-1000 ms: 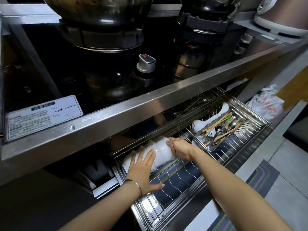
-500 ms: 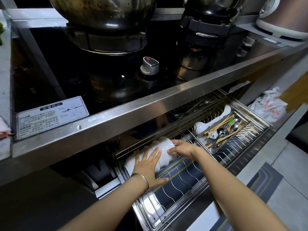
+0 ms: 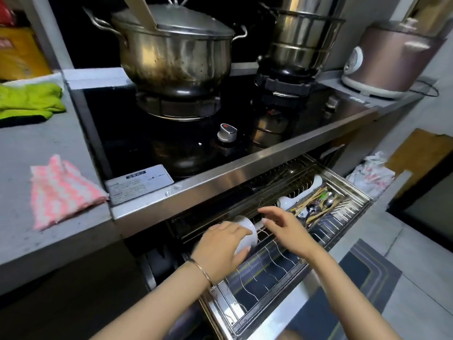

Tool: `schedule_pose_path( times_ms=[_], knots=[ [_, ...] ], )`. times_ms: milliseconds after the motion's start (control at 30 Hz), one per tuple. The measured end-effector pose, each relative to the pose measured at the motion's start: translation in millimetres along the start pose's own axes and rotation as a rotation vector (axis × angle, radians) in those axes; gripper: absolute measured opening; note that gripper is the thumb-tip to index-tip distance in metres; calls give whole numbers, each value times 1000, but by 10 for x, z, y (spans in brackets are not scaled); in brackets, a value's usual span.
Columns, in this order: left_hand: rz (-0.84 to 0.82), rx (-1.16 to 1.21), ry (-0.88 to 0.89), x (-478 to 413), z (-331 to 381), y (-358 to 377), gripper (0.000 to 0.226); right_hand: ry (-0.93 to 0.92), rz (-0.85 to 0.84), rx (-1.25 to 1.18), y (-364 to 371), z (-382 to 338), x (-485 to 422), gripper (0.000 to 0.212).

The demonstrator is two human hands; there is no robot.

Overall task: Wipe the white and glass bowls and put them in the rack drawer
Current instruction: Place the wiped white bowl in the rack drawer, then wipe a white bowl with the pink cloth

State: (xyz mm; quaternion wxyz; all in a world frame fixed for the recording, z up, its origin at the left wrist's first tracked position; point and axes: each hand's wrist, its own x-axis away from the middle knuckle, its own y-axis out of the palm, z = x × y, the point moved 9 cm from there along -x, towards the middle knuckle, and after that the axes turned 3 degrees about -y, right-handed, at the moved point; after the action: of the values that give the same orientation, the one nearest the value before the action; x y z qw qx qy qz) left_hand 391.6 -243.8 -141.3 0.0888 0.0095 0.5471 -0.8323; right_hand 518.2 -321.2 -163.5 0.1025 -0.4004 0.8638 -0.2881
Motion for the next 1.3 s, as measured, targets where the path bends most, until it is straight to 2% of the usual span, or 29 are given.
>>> schedule_pose_path(
  times_ms=[133,267,367,467,633,767,833,900,967,1067,1133,1200,1300],
  knots=[
    [225,19,203,434,291,-888,36,-204,104,-25,-114,-811,410,27],
    [371,-66,223,942,277,-1707,37,-415,169,-47,-76,-1699,720,29],
    [427,-105,136,1287,-44,-2118,37,-543,143,-7,140,-2308,859,29],
    [418,-143,5,1588,-474,-2348,41,-645,30,69,547,-2761,879,32],
    [383,-175,-170,1949,-1058,-2544,47,-694,-94,196,1150,-3165,756,36],
    [415,-181,-227,2206,-1265,-2679,50,-775,-161,338,1520,-3418,718,33],
    [428,-167,-253,2306,-1326,-2717,54,-781,-158,466,1633,-3474,687,31],
    [437,-148,-264,2379,-1364,-2750,57,-714,-126,585,1693,-3457,626,39],
    [430,-139,-271,2420,-1396,-2772,60,-646,-74,602,1691,-3431,562,41],
    [455,-106,-268,2472,-1426,-2822,58,-629,-5,629,1702,-3446,517,27],
    [486,-63,-273,2508,-1443,-2866,56,-620,6,667,1715,-3454,476,25],
    [513,1,-296,2552,-1463,-2918,55,-567,-9,579,1677,-3481,407,28],
    [547,146,-360,2623,-1486,-2983,46,-506,-44,187,1549,-3734,349,22]
  ],
)
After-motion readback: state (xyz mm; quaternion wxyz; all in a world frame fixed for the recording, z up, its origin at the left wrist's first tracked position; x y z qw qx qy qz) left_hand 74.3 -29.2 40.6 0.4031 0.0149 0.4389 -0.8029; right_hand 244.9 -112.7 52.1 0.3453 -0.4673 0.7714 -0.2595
